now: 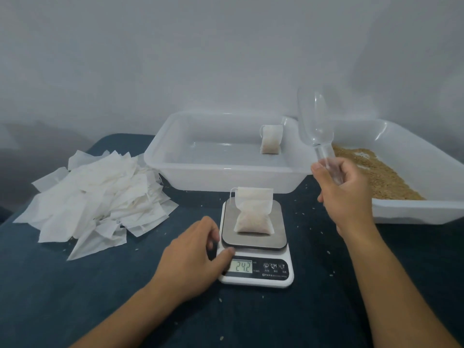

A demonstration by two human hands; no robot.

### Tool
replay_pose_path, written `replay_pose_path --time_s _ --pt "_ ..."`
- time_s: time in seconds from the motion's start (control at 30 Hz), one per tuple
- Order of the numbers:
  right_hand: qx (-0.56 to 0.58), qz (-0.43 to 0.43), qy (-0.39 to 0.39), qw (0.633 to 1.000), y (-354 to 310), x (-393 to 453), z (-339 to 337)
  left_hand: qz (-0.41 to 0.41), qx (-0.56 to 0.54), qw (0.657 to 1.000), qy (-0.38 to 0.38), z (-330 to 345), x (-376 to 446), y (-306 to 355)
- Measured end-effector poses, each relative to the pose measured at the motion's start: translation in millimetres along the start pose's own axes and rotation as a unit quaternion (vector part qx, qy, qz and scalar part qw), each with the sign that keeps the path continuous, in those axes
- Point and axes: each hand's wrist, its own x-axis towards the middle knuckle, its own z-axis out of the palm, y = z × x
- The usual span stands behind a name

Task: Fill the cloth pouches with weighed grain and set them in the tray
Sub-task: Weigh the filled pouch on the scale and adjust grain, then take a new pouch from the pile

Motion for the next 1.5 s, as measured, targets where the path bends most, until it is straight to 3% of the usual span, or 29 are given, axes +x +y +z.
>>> replay_pose_path --time_s 0.2,0.37,0.57,0.7,0.87,1.07,1.2,1.3,1.4,1.5 --pt "-0.013 -0.003 0.0 1.0 -8 -1 -3 -0.05 -0.013 0.997 0.052 -9 -1 -19" --pt "-0.103 0.03 -0.033 0.994 -10 9 -14 -0.056 -0.087 0.992 0.077 -19 16 -15" --pt "-0.256 0.024 -0.04 0.966 -20 40 -47 -0.058 -0.14 0.988 0.03 -22 67 15" --pt "-0.383 0.089 -0.056 0.918 1 71 -80 -0.081 -0.174 0.98 -0.047 -14 96 36" --pt "-0.54 0.156 -0.159 0.812 21 96 -93 -0.041 -0.168 0.982 -0.08 -8 109 48" --pt "-0.591 0.14 -0.213 0.765 27 106 -78 0.064 -0.171 0.982 -0.057 -33 112 74" --pt "-0.576 0.138 -0.224 0.774 22 104 -71 0.112 -0.173 0.978 -0.022 -60 125 112" --pt "-0.534 0.159 -0.218 0.801 15 98 -70 0.112 -0.147 0.983 0.015 -72 155 140" --pt "-0.507 0.145 -0.139 0.838 14 92 -72 0.099 -0.142 0.985 0.008 -73 199 162" --pt "-0.444 0.05 -0.002 0.895 15 85 -70 0.102 -0.097 0.99 -0.013 -61 243 171"
